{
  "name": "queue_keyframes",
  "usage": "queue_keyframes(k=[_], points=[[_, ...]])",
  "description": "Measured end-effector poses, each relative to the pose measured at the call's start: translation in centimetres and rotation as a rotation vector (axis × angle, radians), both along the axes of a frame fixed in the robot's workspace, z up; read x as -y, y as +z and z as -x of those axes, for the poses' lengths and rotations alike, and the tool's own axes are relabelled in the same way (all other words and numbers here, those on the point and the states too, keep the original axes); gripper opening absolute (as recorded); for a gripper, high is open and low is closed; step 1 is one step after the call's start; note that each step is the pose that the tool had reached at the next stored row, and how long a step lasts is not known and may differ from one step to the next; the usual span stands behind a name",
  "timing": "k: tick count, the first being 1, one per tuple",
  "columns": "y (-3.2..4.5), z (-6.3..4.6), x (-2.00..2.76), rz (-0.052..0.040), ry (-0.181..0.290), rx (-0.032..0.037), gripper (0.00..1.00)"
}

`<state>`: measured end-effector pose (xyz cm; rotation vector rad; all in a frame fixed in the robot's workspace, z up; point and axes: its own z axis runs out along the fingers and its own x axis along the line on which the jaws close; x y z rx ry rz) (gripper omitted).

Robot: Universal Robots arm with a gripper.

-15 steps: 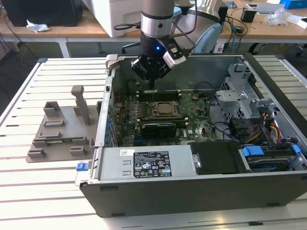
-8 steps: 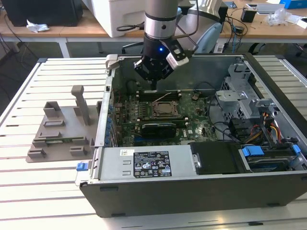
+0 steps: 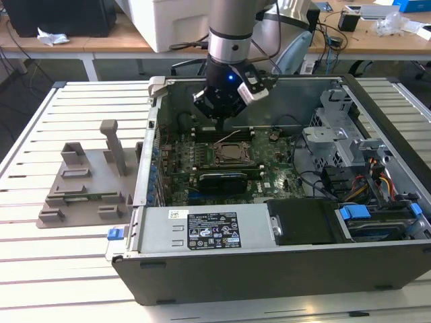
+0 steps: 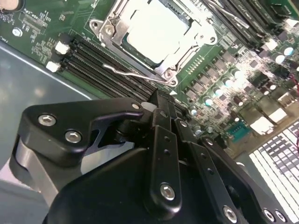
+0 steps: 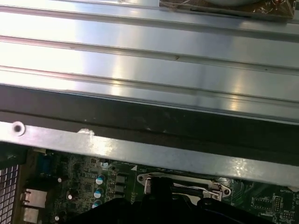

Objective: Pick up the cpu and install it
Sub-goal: 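Install the first cpu locking lever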

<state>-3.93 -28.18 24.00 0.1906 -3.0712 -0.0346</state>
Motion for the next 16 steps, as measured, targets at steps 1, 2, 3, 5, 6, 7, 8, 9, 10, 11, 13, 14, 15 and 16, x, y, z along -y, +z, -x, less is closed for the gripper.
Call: queue_keyframes(k=[1, 2, 3, 5, 6, 7, 8, 9, 10, 11, 13, 14, 15, 16], points=[[-0.2, 0.0, 0.0, 0.0, -0.01, 0.0, 0.11], [-0.48, -0.1, 0.0, 0.0001, -0.024, -0.0001, 0.11], [-0.84, -0.2, 0.0, 0.0001, -0.036, -0.0006, 0.11], [-1.17, -0.3, -0.02, 0.0, -0.039, -0.0019, 0.11], [-1.28, -0.3, -0.02, 0.0001, -0.039, -0.0023, 0.11], [-1.34, -0.3, -0.02, 0.0001, -0.039, -0.0024, 0.11], [-1.42, -0.3, -0.02, 0.0001, -0.039, -0.0025, 0.11], [-1.5, -0.3, -0.03, 0.0, -0.039, -0.0025, 0.11], [-1.56, -0.3, -0.02, 0.0, -0.039, -0.0026, 0.11], [-1.64, -0.3, -0.02, 0.0, -0.039, -0.0026, 0.11], [-1.85, -0.5, -0.04, 0.0002, -0.039, -0.0032, 0.11], [-1.9, -0.5, -0.06, 0.0003, -0.039, -0.0035, 0.11], [-1.98, -0.6, -0.1, 0.0001, -0.039, -0.0036, 0.11], [-2.04, -0.8, -0.16, 0.0001, -0.039, -0.0039, 0.11]])
